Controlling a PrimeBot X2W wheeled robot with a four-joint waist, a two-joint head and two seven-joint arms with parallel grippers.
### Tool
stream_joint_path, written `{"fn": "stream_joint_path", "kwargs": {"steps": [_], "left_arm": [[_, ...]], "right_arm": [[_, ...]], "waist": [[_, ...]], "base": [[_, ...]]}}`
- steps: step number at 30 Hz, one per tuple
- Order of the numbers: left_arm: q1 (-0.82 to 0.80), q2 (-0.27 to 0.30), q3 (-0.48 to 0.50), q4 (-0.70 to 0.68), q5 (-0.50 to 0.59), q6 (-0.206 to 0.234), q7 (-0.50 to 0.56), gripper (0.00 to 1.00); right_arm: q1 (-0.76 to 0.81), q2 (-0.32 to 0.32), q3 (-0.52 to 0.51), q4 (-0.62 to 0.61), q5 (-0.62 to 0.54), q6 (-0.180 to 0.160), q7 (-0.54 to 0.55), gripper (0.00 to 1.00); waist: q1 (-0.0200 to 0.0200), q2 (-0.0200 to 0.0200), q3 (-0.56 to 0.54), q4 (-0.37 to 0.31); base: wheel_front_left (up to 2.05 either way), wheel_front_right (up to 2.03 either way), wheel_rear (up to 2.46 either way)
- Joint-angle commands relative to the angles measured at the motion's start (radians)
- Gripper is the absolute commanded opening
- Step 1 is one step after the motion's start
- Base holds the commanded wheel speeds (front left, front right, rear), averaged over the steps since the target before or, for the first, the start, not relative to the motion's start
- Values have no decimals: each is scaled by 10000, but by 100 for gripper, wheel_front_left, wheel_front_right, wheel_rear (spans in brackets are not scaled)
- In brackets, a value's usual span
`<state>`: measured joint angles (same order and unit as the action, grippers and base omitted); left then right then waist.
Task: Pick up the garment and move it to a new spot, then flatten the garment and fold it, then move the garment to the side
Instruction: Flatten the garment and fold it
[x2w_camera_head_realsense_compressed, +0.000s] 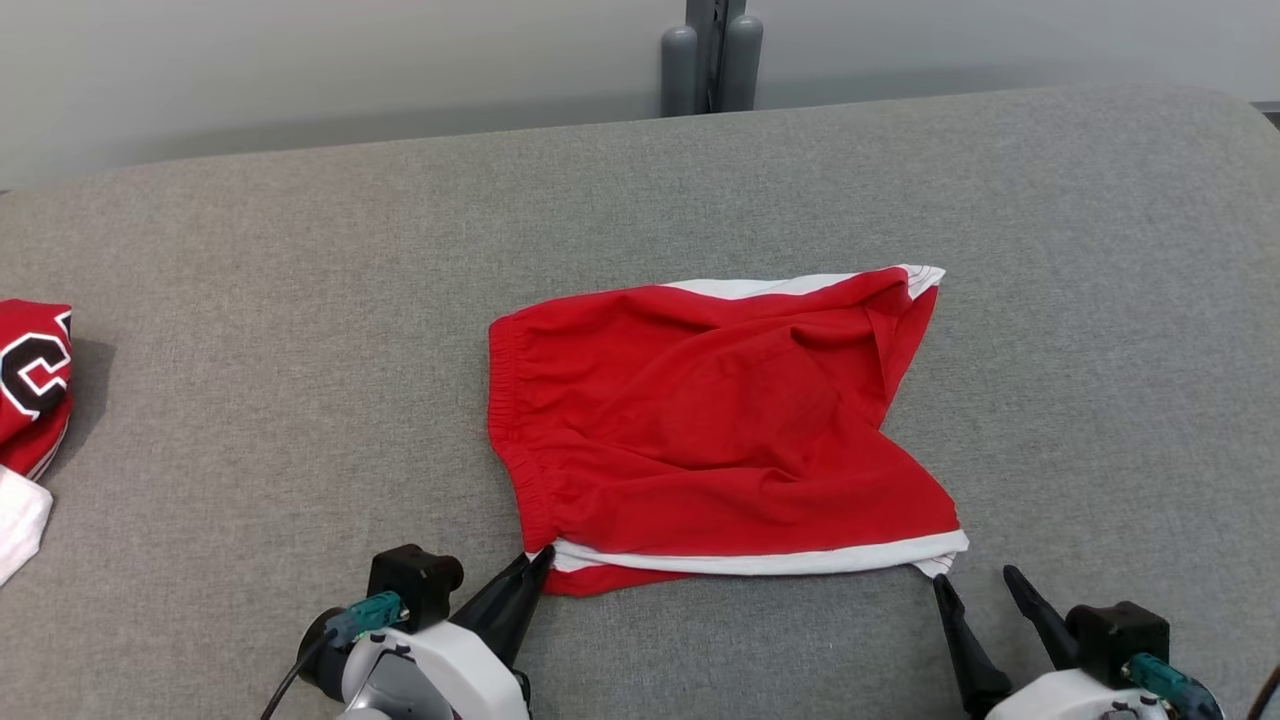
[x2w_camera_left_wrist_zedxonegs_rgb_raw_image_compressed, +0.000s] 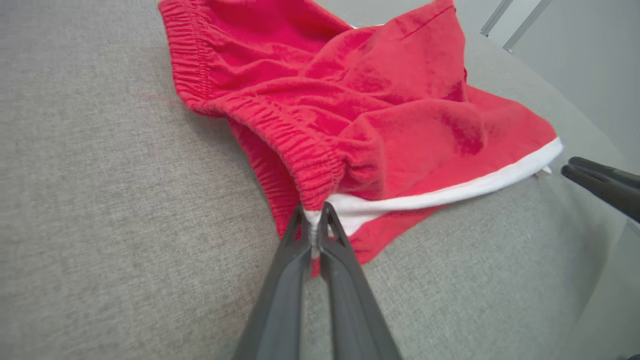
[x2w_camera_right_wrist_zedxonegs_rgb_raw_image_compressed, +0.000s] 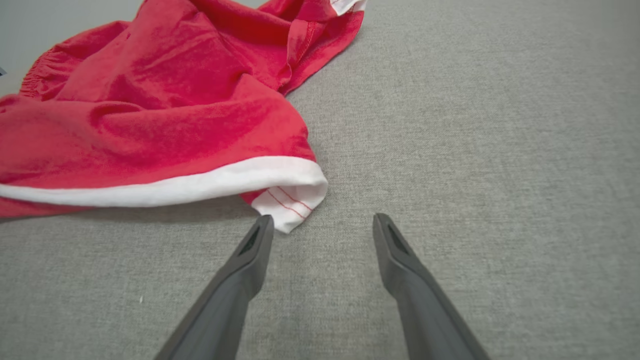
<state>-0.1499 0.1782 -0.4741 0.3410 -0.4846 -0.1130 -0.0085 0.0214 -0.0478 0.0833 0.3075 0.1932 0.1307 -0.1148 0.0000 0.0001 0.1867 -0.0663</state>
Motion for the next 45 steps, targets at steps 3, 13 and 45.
{"fn": "stream_joint_path", "kwargs": {"steps": [3,13,45], "left_arm": [[-261,37,-6,70,-21,-16,-115,0],[-465,-17,96,6,-67,57,-638,0],[-4740,1467,1209,-3718,620,545,562,0]], "right_arm": [[-531,-55,145,512,86,1,-136,100],[-1550,-57,408,2051,192,1,-415,0],[-5822,-1208,-952,-2964,-1673,1,231,0]], "waist": [[0,-1,78,86],[0,-1,81,351],[0,-1,-1385,600]], "base": [[0,0,0],[0,0,0],[0,0,0]]}}
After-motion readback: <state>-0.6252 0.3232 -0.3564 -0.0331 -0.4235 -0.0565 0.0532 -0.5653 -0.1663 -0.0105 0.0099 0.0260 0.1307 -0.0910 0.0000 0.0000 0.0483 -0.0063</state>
